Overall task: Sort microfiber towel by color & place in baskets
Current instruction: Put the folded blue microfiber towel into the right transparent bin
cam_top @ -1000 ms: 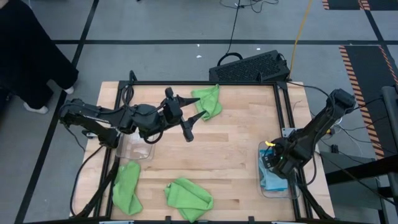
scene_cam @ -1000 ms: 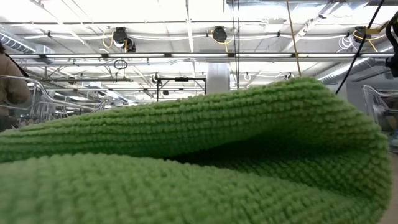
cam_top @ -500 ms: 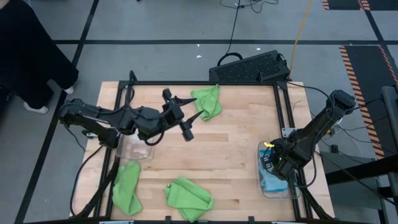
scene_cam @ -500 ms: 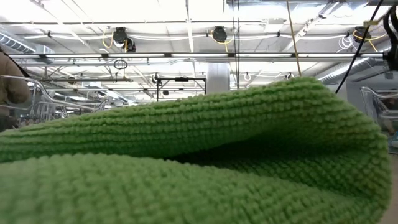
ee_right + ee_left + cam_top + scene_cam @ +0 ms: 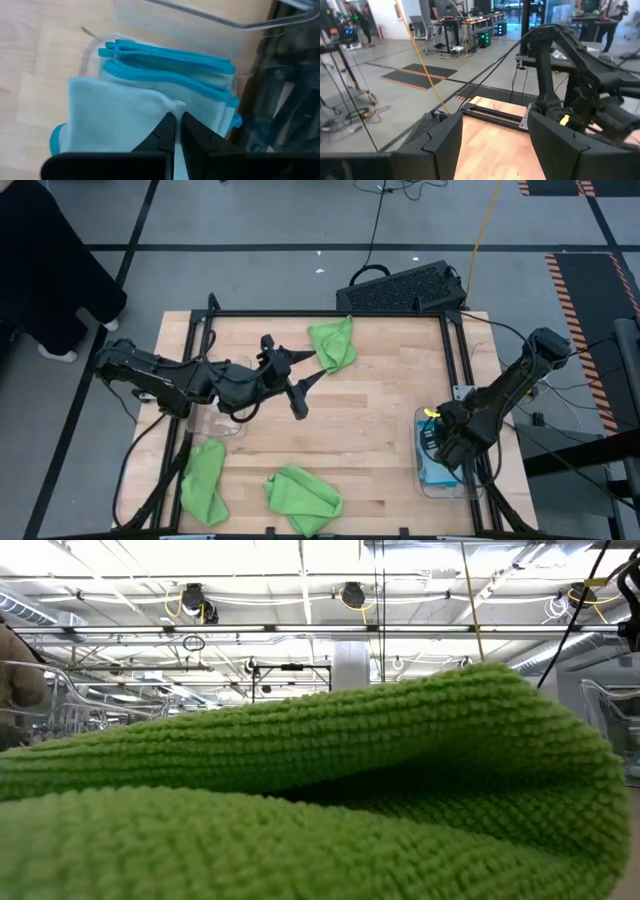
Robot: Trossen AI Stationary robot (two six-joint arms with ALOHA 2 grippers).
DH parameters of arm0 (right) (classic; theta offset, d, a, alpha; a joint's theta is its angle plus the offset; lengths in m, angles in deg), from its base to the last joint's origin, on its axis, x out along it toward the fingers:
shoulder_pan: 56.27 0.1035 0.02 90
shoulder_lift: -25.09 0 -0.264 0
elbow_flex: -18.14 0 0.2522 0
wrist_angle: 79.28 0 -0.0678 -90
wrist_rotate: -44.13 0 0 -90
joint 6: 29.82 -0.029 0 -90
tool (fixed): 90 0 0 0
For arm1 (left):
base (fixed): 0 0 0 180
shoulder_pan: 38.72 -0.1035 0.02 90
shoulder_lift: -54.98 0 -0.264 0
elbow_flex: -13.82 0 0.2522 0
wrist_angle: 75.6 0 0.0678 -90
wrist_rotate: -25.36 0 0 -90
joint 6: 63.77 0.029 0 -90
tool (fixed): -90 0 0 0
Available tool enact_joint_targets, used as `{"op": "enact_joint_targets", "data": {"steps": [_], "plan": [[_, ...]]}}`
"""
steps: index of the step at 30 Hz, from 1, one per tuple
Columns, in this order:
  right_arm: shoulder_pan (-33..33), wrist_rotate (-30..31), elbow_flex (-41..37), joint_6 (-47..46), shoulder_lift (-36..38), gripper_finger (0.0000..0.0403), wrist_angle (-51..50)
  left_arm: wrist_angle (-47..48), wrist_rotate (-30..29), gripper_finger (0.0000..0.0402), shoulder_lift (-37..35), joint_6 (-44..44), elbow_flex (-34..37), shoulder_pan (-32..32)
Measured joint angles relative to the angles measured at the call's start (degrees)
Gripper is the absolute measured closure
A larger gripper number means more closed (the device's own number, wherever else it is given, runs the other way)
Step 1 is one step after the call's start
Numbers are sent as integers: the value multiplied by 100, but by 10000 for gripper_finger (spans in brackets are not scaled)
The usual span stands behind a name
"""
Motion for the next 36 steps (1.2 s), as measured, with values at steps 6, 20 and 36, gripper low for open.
{"op": "enact_joint_targets", "data": {"steps": [6, 20, 36], "plan": [[6, 375, 784, 83, -246, 391, -865, 112, -483, 174, 118, -390, 4, -2], [11, -167, 295, 341, -221, 385, -461, -114, -293, 174, 612, -593, 4, -235], [11, -283, 1117, 634, -39, 238, -1454, 144, -261, 174, 566, 514, 2, -251]]}}
